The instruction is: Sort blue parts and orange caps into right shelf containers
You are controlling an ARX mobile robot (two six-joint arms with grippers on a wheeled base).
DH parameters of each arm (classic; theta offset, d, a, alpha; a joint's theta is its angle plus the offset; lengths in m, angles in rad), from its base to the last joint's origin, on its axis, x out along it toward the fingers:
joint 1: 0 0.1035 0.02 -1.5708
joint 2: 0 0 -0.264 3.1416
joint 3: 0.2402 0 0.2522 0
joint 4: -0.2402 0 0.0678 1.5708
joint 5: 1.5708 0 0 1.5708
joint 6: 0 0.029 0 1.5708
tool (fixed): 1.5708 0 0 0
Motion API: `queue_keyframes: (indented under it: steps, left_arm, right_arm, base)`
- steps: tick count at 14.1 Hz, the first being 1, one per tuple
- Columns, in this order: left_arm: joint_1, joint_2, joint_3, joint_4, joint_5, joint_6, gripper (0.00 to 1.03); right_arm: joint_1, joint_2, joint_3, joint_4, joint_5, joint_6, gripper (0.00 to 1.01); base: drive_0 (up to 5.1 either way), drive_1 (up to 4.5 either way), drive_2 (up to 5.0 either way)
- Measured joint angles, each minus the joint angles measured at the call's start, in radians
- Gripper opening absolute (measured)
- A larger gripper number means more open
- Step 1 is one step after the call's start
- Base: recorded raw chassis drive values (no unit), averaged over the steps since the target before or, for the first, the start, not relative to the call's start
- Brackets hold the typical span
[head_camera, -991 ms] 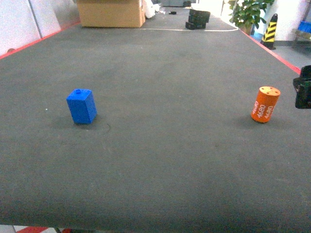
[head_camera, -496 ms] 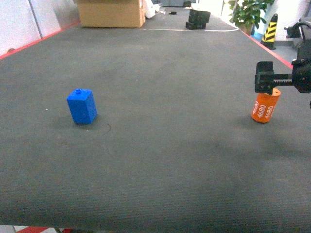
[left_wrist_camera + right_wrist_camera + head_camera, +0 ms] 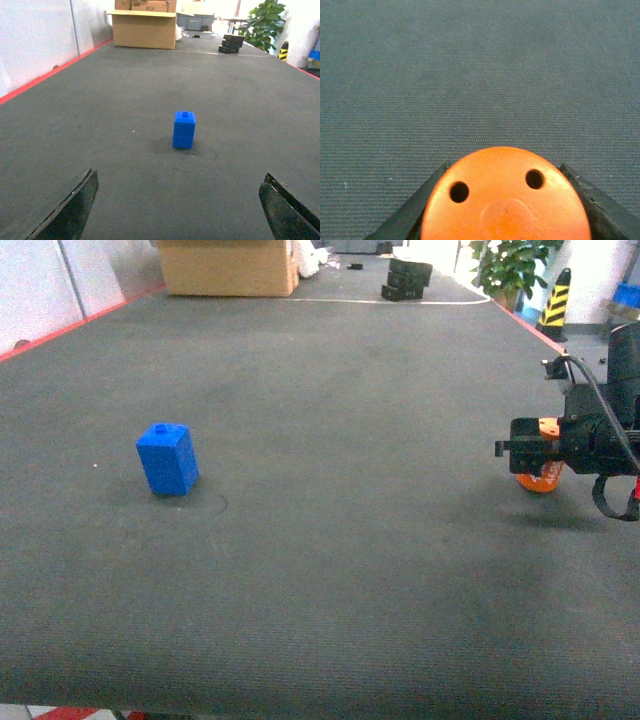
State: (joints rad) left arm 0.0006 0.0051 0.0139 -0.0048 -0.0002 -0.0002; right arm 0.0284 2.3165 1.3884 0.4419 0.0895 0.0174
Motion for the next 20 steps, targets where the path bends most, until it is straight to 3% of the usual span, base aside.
queue_keyframes:
  steps: [2,3,5,7,10,11,12,13,15,17,18,20]
  left_arm:
    - [0.000,0.000,0.000,0.000,0.000,0.000,0.98]
    - [0.000,0.000,0.000,0.000,0.000,0.000,0.98]
    - [0.000,0.000,0.000,0.000,0.000,0.000,0.98]
    - [0.000,0.000,0.000,0.000,0.000,0.000,0.98]
    - [0.000,0.000,0.000,0.000,0.000,0.000,0.98]
    - [0.000,0.000,0.000,0.000,0.000,0.000,0.98]
    - [-0.014,0.021,0.014,-0.058,-0.039,-0.007,0.98]
    - [-0.057,0.229,0.050,0.018,-0.090,-0.027,0.98]
    - [-0.103,0.615,0.119,0.309,-0.072,0.009,0.98]
    - [-0.111,0.965,0.224,0.521,-0.043,0.012,0.98]
    - [-0.098,1.166,0.324,0.594,-0.022,0.003,0.98]
    - [-0.094,1.396,0.487,0.597,-0.015,-0.020,0.98]
  right_arm:
    - [0.003,-0.007,-0.014,0.050,-0.006,-0.011,0.45]
    - [0.004,-0.048,-0.075,0.089,-0.002,-0.011,0.44]
    - [0.004,-0.248,-0.325,0.246,0.000,-0.014,0.44]
    - [0.005,-0.581,-0.647,0.401,0.000,-0.045,0.44]
    - [0.015,-0.839,-0.965,0.362,0.034,-0.061,0.44]
    - [0.017,-0.839,-0.980,0.357,0.037,-0.065,0.44]
    - [0.018,-0.839,-0.973,0.368,0.039,-0.068,0.43]
    - [0.018,-0.840,-0.970,0.368,0.039,-0.071,0.43]
    - [0.018,-0.840,-0.970,0.367,0.038,-0.071,0.43]
    - [0.018,-0.840,-0.970,0.367,0.038,-0.071,0.43]
    - [0.018,-0.840,-0.970,0.367,0.038,-0.071,0.43]
    - [0.018,-0.840,-0.970,0.367,0.038,-0.071,0.43]
  base:
    - [0.0,0.00,0.0]
    - [0.0,0.00,0.0]
    - [0.0,0.00,0.0]
    - [0.0,0.00,0.0]
    - [0.0,0.00,0.0]
    - [0.0,0.00,0.0]
    - [0.0,0.00,0.0]
    - [0.0,0.00,0.0]
    - [0.0,0.00,0.0]
    - [0.0,0.00,0.0]
    - [0.0,0.00,0.0]
    - [0.0,0.00,0.0]
